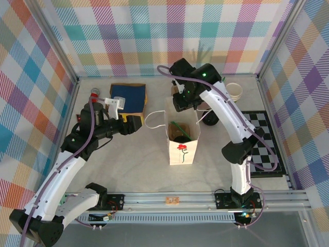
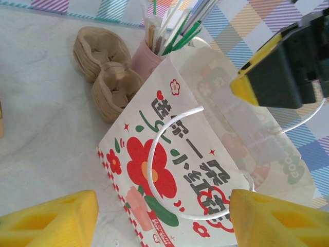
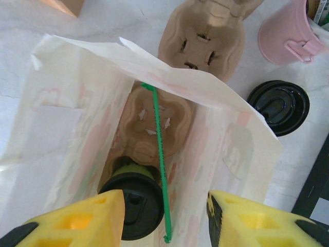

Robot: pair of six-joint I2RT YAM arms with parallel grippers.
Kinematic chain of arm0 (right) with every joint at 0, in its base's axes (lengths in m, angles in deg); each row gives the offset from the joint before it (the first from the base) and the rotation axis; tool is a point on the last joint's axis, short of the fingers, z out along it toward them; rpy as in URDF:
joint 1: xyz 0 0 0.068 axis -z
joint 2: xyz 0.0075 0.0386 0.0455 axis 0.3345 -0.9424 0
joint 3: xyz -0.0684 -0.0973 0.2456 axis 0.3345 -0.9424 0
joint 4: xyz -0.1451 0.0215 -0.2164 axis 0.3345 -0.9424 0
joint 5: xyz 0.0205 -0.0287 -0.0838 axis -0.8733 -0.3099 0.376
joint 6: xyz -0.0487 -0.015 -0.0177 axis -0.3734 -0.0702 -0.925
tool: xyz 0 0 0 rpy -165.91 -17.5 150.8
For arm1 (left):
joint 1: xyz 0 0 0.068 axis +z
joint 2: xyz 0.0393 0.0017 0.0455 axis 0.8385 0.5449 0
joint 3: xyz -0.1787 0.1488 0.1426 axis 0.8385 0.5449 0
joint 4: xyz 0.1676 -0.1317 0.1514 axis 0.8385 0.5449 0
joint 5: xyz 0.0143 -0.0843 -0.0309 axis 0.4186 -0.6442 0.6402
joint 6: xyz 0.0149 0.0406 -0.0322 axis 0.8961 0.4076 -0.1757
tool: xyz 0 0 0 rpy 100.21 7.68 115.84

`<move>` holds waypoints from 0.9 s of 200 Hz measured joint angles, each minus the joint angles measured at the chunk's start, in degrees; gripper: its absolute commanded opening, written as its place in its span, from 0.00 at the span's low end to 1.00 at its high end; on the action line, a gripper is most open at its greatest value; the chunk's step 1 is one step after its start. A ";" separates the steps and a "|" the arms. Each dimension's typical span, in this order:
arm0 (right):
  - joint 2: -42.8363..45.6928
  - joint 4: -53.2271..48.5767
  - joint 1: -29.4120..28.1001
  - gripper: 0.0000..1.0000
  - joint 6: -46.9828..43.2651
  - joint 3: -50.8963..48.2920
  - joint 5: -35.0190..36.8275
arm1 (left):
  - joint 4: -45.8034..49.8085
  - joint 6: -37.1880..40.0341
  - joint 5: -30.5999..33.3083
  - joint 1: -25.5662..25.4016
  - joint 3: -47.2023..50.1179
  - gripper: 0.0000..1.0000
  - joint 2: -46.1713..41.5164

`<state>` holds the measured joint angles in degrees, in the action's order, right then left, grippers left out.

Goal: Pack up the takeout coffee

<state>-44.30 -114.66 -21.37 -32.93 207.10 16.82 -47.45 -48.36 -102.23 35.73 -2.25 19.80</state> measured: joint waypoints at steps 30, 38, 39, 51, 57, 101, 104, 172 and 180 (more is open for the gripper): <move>4.92 0.70 0.00 0.52 -0.15 -0.02 -1.18 | 2.27 2.23 2.69 -0.04 -4.07 0.68 1.55; 6.78 1.09 0.00 0.54 -0.15 -0.02 -1.36 | 2.67 2.69 3.37 -0.04 -5.27 0.68 2.12; 7.17 1.18 0.00 0.54 -0.15 -0.02 -1.40 | 2.67 2.73 3.48 -0.04 -5.38 0.68 2.19; 10.40 2.14 0.00 0.56 -0.17 -0.50 -1.51 | 2.67 3.26 4.66 -0.04 -6.99 0.68 3.19; 12.07 2.78 0.00 0.57 -0.20 -1.05 -1.51 | 2.60 3.28 5.55 -0.04 -7.67 0.68 3.76; 22.77 6.10 0.00 0.61 -0.39 -7.28 -0.81 | 2.58 3.30 10.14 -0.04 -10.12 0.68 7.56; 23.08 6.25 0.00 0.62 -0.39 -7.63 -0.74 | 2.56 3.28 10.23 -0.04 -10.23 0.68 7.74; 30.80 10.60 0.00 0.70 -1.46 -19.26 3.37 | 4.33 2.29 17.88 0.09 -17.33 0.68 14.23; 31.89 11.04 0.00 0.71 -1.49 -20.33 3.98 | 4.57 1.79 18.82 0.44 -18.53 0.68 15.54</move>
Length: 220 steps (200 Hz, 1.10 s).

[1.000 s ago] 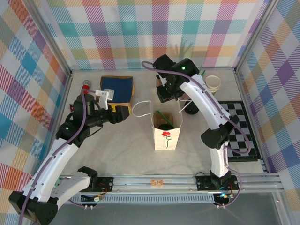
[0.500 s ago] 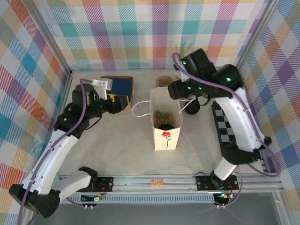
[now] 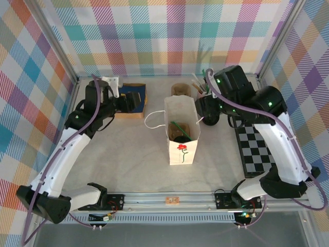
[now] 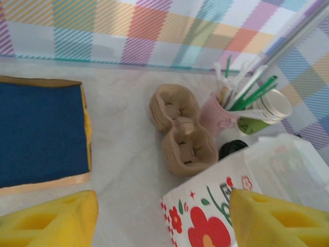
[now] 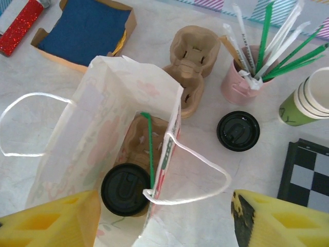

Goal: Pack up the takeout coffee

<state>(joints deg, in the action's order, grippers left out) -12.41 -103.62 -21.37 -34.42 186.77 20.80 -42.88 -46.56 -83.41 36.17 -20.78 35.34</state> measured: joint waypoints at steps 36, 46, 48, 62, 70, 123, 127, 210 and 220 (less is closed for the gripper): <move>4.74 2.23 0.76 0.74 -0.37 -5.31 1.99 | 1.22 -2.29 1.79 2.69 -2.43 0.68 4.50; 5.79 2.82 1.27 0.74 -0.39 -6.95 2.16 | 1.57 -2.84 1.90 3.80 -2.97 0.68 5.55; 5.99 2.93 1.40 0.74 -0.42 -7.28 2.19 | 1.62 -2.93 1.97 4.09 -3.10 0.68 5.81; 6.93 3.52 2.34 0.75 -0.42 -9.14 2.32 | 2.27 -3.39 2.10 5.64 -4.15 0.68 7.21; 7.26 3.93 2.91 0.75 -0.44 -9.88 2.34 | 2.47 -3.56 2.03 6.62 -4.76 0.68 7.91; 9.11 6.64 6.19 0.76 -0.44 -14.91 2.27 | 2.49 -4.66 1.55 12.00 -8.59 0.68 11.28; 9.22 6.71 6.47 0.76 -0.44 -15.17 2.29 | 2.45 -4.68 1.51 12.52 -8.90 0.68 11.65; 10.86 9.27 11.19 0.77 -0.42 -20.09 0.59 | 2.45 -6.34 -0.15 20.52 -14.01 0.67 20.72; 11.19 9.46 11.54 0.77 -0.42 -20.83 0.31 | 2.40 -6.67 -0.57 21.42 -14.47 0.67 21.62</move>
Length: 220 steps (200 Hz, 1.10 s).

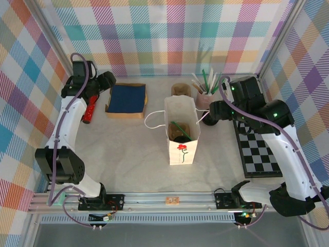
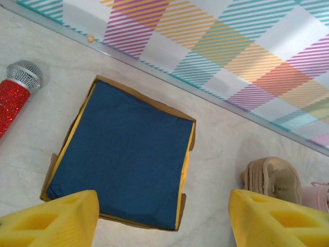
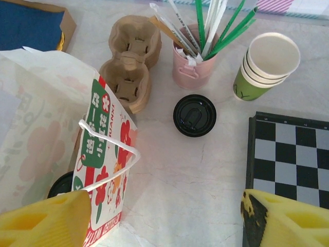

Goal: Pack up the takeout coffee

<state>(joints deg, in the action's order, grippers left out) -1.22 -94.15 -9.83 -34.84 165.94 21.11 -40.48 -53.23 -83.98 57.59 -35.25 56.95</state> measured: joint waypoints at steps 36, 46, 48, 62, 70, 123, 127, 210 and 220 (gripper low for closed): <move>1.33 0.44 1.38 0.77 0.00 -2.25 -1.49 | -0.09 -1.95 -0.90 3.65 -1.90 0.67 3.78; 1.64 0.68 1.70 0.77 0.00 -2.82 -1.92 | -0.07 -2.51 -0.94 4.55 -2.82 0.67 5.07; 1.66 0.72 1.73 0.77 0.02 -2.93 -1.95 | -0.11 -2.58 -0.92 4.74 -2.99 0.67 5.38; 2.01 1.07 2.05 0.77 0.02 -3.78 -2.36 | -0.20 -3.45 -1.38 6.05 -3.91 0.66 6.97; 2.10 1.25 2.08 0.77 0.02 -4.28 -2.43 | -0.20 -4.15 -1.88 6.88 -4.13 0.66 7.76; 2.27 1.92 2.89 0.77 0.02 -5.66 -3.96 | -0.70 -7.02 -4.70 9.31 -5.57 0.65 14.08; 2.27 2.01 2.97 0.77 0.02 -5.66 -4.02 | -0.83 -7.17 -5.09 9.31 -5.77 0.65 14.71; 1.90 2.73 3.23 0.77 0.26 -6.32 -5.46 | 6.73 -1.88 -2.69 -0.94 -24.46 0.64 28.65; 1.90 2.78 3.23 0.77 0.33 -6.32 -5.46 | 8.28 -0.57 -1.57 -3.17 -27.36 0.63 30.25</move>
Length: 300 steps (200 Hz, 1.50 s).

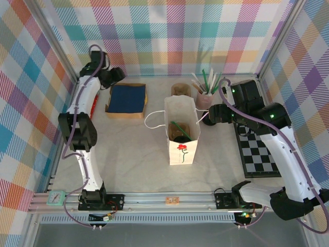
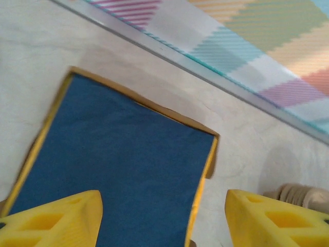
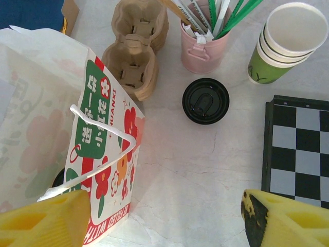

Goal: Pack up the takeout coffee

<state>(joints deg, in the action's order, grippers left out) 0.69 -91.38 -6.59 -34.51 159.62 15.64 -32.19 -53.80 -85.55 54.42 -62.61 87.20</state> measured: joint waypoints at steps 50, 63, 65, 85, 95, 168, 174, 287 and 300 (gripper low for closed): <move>0.46 0.61 1.25 0.77 0.72 -2.80 0.11 | 6.84 5.97 6.05 -8.57 -8.85 0.59 7.69; 0.52 0.85 2.23 0.79 1.46 -3.98 0.17 | 7.98 6.88 7.08 -9.68 -9.03 0.58 9.01; 0.55 0.96 2.47 0.79 1.62 -4.20 0.20 | 8.20 6.99 7.23 -9.84 -9.03 0.58 9.20; 0.96 2.12 5.90 0.81 3.15 -6.21 0.48 | 9.68 8.22 8.79 -10.86 -9.25 0.58 11.13; 1.29 2.75 8.39 0.81 3.76 -7.19 0.39 | 10.34 8.90 9.55 -11.37 -9.40 0.58 11.93; 2.36 4.94 15.32 0.81 4.63 -11.26 -7.32 | 11.63 11.23 12.57 -13.60 -10.64 0.55 15.61; 2.38 4.98 15.32 0.81 4.61 -11.34 -7.69 | 11.74 11.32 12.63 -13.75 -10.91 0.55 15.91; 3.61 5.79 15.69 0.81 4.37 -12.22 -13.86 | 12.20 11.69 13.46 -13.92 -13.05 0.49 20.22; 3.63 5.79 15.69 0.81 4.37 -12.22 -14.23 | 12.26 11.69 13.46 -13.92 -13.68 0.48 20.50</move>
<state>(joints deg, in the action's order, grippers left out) 4.31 -85.59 9.10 -30.14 147.41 1.41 -19.93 -42.11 -72.09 40.49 -76.30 107.71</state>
